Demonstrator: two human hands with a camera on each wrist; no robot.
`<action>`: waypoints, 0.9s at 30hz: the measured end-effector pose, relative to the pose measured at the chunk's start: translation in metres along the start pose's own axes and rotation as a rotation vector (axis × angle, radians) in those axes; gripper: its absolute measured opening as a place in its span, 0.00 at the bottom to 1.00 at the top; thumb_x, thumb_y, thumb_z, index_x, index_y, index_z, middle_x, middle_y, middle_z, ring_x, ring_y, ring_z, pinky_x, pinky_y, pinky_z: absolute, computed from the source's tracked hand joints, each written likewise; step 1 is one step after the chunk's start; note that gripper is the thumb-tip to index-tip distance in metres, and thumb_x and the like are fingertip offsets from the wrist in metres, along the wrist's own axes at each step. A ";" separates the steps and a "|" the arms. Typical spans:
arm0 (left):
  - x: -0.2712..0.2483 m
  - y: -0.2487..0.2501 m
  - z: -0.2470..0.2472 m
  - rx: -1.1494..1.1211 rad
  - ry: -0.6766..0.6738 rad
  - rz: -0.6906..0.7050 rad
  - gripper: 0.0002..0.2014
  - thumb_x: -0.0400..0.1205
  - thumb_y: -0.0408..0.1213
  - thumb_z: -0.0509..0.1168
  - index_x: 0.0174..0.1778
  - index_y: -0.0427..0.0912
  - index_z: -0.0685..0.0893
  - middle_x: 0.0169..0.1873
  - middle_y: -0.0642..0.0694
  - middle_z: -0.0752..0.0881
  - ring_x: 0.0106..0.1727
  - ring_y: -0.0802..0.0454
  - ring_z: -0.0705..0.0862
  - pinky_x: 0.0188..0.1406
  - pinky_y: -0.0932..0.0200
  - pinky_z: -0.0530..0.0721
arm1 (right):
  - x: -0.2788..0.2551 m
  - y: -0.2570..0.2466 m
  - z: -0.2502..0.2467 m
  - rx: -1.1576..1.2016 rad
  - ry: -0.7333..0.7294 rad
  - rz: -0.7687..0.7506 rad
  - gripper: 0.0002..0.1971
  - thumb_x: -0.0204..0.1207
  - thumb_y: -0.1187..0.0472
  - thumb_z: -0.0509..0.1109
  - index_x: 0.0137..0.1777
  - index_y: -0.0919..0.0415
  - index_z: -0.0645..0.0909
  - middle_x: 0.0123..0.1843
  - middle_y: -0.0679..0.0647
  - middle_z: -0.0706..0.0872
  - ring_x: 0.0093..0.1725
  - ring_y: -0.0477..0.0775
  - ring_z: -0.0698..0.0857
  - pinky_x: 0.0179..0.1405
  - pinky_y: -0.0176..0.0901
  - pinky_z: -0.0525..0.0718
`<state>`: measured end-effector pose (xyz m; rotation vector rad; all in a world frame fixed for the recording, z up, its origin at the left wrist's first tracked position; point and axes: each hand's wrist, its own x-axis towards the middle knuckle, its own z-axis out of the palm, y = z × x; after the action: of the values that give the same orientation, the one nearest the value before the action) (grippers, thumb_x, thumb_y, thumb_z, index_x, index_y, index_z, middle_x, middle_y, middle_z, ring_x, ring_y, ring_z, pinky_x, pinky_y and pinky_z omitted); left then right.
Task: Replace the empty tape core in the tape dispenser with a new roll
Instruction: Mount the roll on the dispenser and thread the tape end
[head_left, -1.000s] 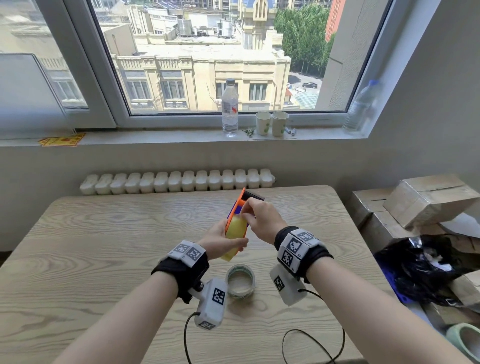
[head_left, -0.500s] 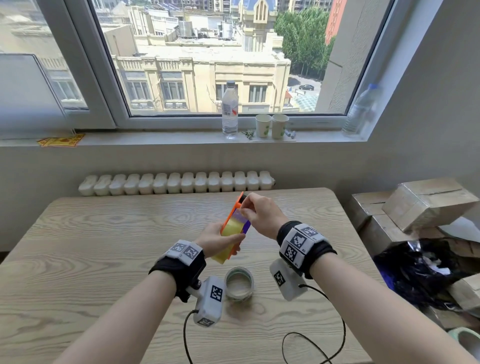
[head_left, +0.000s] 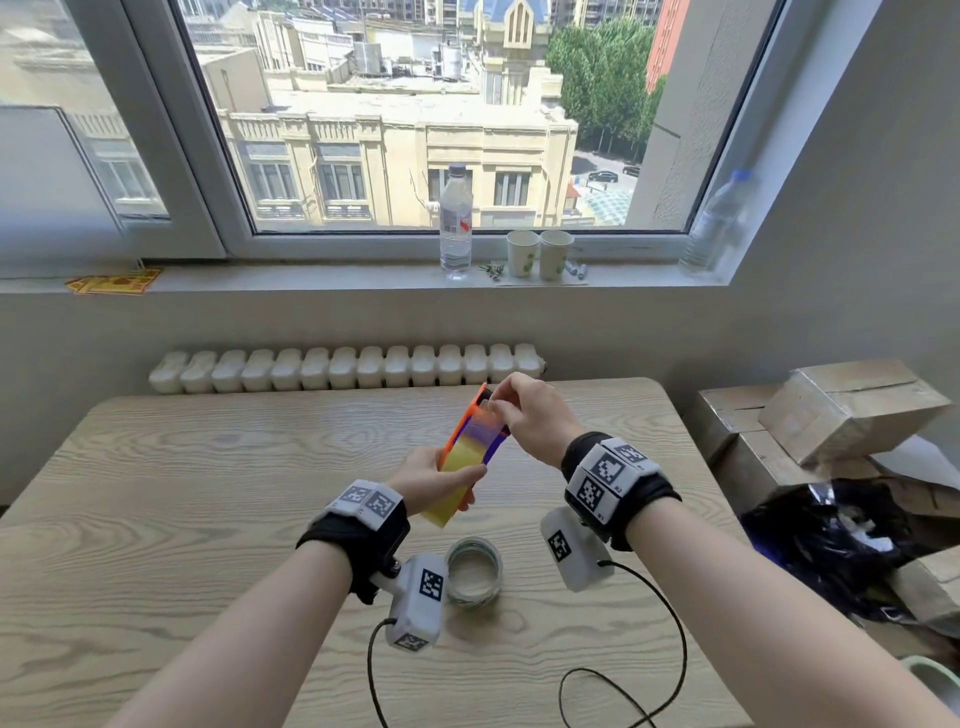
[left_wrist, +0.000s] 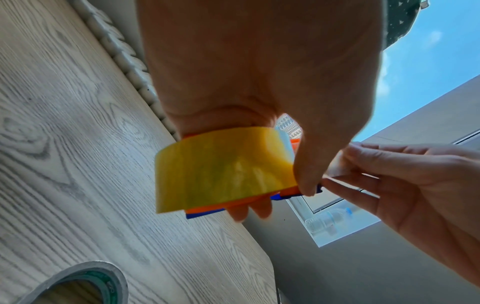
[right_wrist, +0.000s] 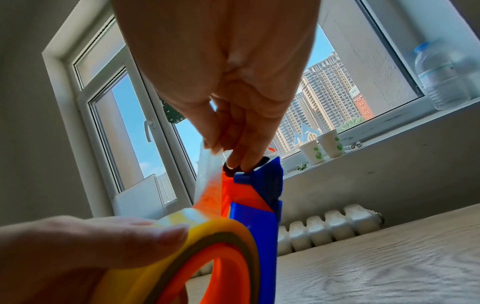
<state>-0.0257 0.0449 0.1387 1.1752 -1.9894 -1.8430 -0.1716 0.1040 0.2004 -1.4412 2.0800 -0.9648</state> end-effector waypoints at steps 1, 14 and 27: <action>0.002 -0.001 0.000 -0.009 0.014 -0.009 0.09 0.79 0.39 0.66 0.43 0.35 0.80 0.29 0.39 0.84 0.21 0.53 0.84 0.26 0.59 0.83 | 0.001 0.000 -0.002 0.006 0.008 -0.008 0.02 0.78 0.65 0.65 0.44 0.59 0.78 0.43 0.56 0.83 0.46 0.56 0.82 0.55 0.59 0.83; 0.014 -0.008 0.003 -0.040 0.130 -0.044 0.17 0.74 0.52 0.70 0.40 0.38 0.84 0.26 0.37 0.87 0.20 0.47 0.83 0.27 0.54 0.81 | 0.011 0.003 -0.018 -0.020 0.062 0.000 0.05 0.78 0.63 0.67 0.48 0.64 0.82 0.44 0.54 0.83 0.45 0.52 0.80 0.44 0.41 0.75; 0.011 -0.005 0.010 -0.087 0.141 0.005 0.15 0.74 0.50 0.71 0.39 0.38 0.86 0.25 0.39 0.87 0.21 0.48 0.84 0.25 0.58 0.83 | 0.024 0.020 -0.023 -0.060 0.150 0.091 0.06 0.76 0.63 0.69 0.47 0.66 0.84 0.51 0.62 0.88 0.47 0.53 0.81 0.50 0.43 0.78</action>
<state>-0.0374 0.0459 0.1282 1.2371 -1.8170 -1.7716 -0.2089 0.0934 0.2014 -1.3265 2.2789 -1.0099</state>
